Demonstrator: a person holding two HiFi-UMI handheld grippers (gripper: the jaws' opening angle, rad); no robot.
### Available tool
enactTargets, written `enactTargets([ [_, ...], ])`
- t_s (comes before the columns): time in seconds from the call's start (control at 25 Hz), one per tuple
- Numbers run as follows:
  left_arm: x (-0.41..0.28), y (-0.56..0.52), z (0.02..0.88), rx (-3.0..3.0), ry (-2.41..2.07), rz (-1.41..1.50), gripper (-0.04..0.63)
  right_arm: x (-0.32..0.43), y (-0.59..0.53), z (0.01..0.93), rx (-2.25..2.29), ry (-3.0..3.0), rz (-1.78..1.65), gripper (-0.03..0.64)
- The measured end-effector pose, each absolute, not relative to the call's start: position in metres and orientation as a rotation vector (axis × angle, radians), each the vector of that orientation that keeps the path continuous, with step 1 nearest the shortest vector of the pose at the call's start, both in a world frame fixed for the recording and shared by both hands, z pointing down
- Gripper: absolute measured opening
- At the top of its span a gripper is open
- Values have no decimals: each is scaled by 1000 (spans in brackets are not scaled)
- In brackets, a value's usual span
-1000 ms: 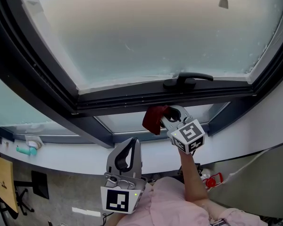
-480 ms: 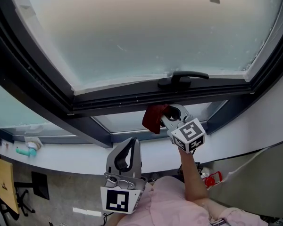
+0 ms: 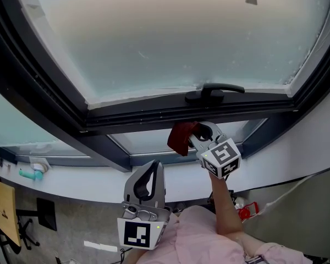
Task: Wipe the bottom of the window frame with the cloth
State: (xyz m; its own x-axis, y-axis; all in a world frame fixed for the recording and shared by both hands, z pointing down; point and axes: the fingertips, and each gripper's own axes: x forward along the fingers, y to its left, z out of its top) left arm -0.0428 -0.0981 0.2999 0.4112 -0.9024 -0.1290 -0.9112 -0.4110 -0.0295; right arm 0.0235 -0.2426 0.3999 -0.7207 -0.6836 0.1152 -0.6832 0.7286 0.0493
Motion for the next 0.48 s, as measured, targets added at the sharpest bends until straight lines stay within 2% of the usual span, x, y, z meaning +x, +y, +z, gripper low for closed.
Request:
enactTargets([
  [0.48,-36,-98,302,-2580,1654,148,-6,40,-244,400,1163,-2788,2,64],
])
